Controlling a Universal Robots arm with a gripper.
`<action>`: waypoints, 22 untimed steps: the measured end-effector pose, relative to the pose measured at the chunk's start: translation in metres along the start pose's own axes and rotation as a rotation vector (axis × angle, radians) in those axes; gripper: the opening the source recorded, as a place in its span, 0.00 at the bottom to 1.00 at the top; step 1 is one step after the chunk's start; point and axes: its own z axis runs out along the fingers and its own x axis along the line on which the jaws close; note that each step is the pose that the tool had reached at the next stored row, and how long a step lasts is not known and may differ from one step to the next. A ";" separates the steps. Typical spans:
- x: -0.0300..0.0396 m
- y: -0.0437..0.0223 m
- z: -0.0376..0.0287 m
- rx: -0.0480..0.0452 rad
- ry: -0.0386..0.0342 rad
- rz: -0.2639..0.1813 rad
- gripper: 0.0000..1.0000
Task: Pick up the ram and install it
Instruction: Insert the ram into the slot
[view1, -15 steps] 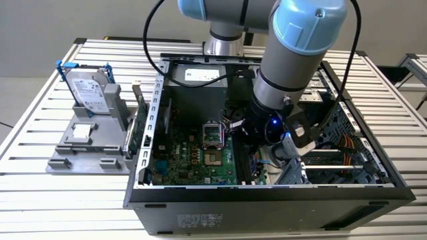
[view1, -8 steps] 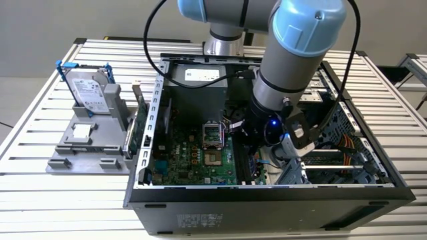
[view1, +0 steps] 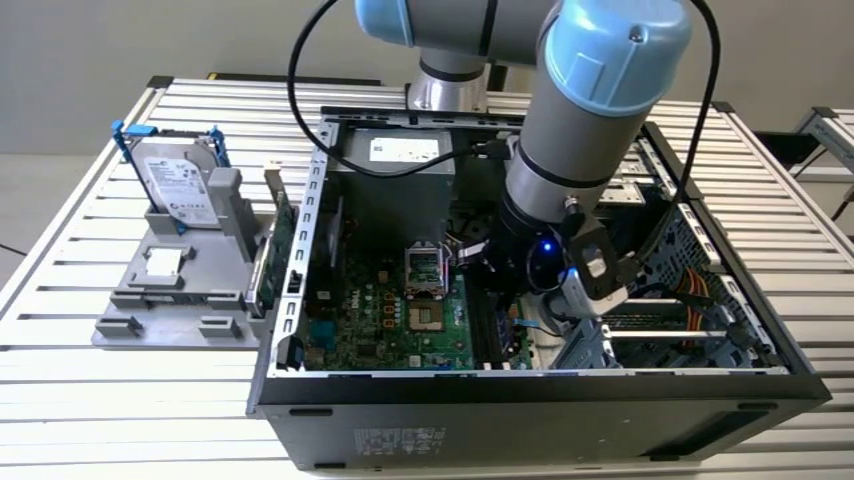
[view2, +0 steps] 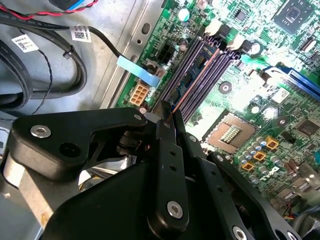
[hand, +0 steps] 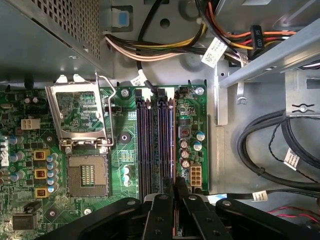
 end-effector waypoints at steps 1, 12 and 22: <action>0.0000 0.0000 0.0003 0.0001 0.0006 0.000 0.00; 0.0000 -0.0003 0.0016 -0.0001 0.0030 0.001 0.00; -0.0001 -0.0003 0.0016 -0.0001 0.0030 0.001 0.00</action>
